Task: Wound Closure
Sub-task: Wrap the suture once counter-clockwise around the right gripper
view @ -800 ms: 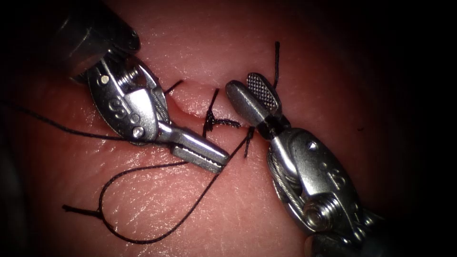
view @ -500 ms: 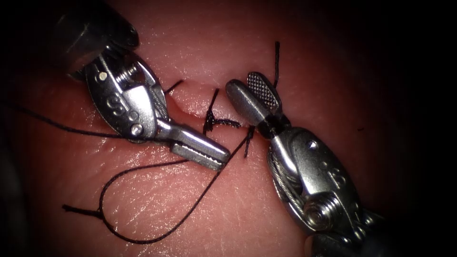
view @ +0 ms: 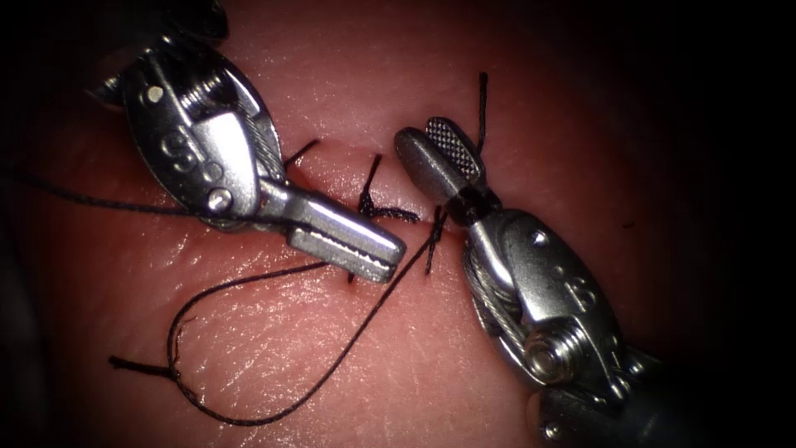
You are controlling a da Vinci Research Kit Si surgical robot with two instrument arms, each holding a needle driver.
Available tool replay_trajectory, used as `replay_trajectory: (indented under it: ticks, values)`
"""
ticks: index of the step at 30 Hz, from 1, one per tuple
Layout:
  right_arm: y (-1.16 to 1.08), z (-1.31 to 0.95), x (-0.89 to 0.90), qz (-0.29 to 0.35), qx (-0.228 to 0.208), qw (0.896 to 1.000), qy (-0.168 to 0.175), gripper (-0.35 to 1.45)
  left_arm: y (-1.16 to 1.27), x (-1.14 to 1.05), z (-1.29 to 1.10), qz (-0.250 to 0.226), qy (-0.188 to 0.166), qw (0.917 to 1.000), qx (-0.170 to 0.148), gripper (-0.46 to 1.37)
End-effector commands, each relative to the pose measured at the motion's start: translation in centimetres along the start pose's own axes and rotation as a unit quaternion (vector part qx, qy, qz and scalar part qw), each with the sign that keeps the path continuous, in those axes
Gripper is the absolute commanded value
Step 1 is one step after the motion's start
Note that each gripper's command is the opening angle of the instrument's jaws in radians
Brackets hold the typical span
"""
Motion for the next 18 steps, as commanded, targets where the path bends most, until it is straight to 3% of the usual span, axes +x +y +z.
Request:
replay_trajectory:
  ticks: [1, 7, 9, 14, 18]
  values:
    - [-0.01, 0.02, -0.02, -0.001, 0.002, 1.0, -0.005, -0.22, -0.02, 0.01, 0.01, -0.001, 0.002, 1.0, -0.001, -0.35]
    - [-0.14, 0.1, -0.2, -0.004, 0.024, 1.0, -0.011, -0.2, -0.1, -0.03, 0.12, -0.002, 0.006, 1.0, -0.001, -0.35]
    - [-0.2, 0.13, -0.26, -0.005, 0.031, 0.999, -0.014, -0.35, -0.13, -0.06, 0.17, -0.003, 0.006, 1.0, -0.001, -0.35]
    - [-0.3, 0.16, -0.33, -0.025, 0.052, 0.998, -0.029, -0.35, -0.25, -0.12, 0.26, -0.002, 0.01, 0.9999, -0.002, -0.35]
    - [-0.36, 0.17, -0.36, -0.049, 0.095, 0.992, -0.06, -0.35, -0.34, -0.21, 0.28, -0.01, 0.017, 0.9998, -0.006, -0.35]
